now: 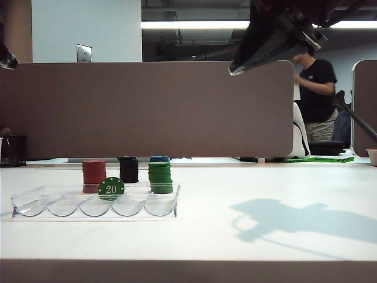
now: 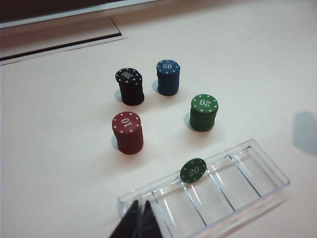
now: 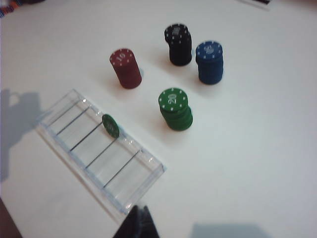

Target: Pick up the chip in the box and place it on the pile of chips with the same color.

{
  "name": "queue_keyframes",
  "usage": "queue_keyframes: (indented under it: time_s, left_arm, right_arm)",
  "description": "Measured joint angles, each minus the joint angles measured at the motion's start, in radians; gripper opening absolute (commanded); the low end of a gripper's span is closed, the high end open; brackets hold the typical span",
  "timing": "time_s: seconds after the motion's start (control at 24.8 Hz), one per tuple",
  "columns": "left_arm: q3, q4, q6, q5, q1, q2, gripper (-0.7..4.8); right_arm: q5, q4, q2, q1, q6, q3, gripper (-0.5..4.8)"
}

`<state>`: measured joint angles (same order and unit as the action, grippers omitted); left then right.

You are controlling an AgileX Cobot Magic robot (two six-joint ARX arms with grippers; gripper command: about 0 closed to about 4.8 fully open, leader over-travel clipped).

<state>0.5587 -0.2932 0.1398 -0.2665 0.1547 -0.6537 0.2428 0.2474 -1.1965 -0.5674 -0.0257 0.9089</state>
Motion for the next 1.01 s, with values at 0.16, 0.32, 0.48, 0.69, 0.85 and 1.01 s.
queue_keyframes:
  time_s: [0.16,0.32,0.48,0.69,0.85,1.01]
  left_arm:
    - [0.0,-0.009,0.0,-0.002,0.0,0.0,-0.06]
    - [0.0,-0.011,0.0,-0.002,0.0,0.0,-0.06]
    - [0.0,-0.011,-0.001,-0.002,0.0,0.0,-0.06]
    - [0.0,-0.012,-0.001,-0.002,0.0,0.0,-0.06]
    - [0.0,-0.023,0.0,-0.003,0.0,0.0,-0.06]
    - [0.0,-0.057,-0.001,-0.022,0.001,0.0,-0.06]
  right_arm:
    - [0.001,-0.027,0.0,0.0,0.0,0.0,-0.06]
    - [0.006,-0.027,0.0,0.0,0.0,0.0,-0.06]
    - [0.008,-0.027,0.0,0.0,0.0,0.0,-0.06]
    - [0.009,-0.036,-0.004,0.0,0.005,0.001,-0.06]
    - [0.04,-0.039,-0.05,0.0,0.053,0.042,-0.06]
    - [0.163,0.025,-0.199,0.0,0.119,0.212,-0.06]
